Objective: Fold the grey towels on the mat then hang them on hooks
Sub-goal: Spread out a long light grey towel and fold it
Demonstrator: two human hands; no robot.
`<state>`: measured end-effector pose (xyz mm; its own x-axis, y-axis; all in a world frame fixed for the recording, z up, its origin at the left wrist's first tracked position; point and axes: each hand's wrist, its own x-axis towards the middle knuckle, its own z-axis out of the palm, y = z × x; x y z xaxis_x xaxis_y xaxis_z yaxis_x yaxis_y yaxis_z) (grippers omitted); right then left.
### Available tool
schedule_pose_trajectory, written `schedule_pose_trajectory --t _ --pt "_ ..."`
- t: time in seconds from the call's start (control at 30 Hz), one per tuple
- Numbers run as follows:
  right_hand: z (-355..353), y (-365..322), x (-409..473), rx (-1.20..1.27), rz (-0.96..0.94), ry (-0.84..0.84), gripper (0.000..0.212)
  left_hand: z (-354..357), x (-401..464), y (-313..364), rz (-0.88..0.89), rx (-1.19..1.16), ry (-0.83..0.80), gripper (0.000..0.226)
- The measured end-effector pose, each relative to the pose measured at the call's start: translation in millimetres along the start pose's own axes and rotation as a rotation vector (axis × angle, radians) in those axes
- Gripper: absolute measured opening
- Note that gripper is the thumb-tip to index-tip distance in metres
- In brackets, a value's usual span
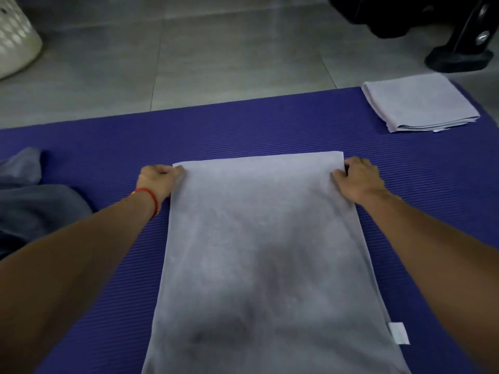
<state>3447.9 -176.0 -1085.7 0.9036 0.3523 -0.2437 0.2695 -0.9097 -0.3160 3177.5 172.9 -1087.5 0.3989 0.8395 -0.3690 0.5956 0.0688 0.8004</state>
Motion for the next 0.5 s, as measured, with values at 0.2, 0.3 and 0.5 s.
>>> schedule_pose_trajectory --t 0.2,0.3,0.5 --pt "10 1 23 0.192 0.020 0.202 0.024 7 1 19 0.033 -0.127 -0.021 0.015" --pt "7 0 21 0.351 -0.001 0.213 0.017 -4 2 14 0.021 -0.175 -0.040 0.016" --pt "0 2 24 0.560 0.076 0.145 0.020 -16 8 1 0.032 -0.153 -0.093 0.019"
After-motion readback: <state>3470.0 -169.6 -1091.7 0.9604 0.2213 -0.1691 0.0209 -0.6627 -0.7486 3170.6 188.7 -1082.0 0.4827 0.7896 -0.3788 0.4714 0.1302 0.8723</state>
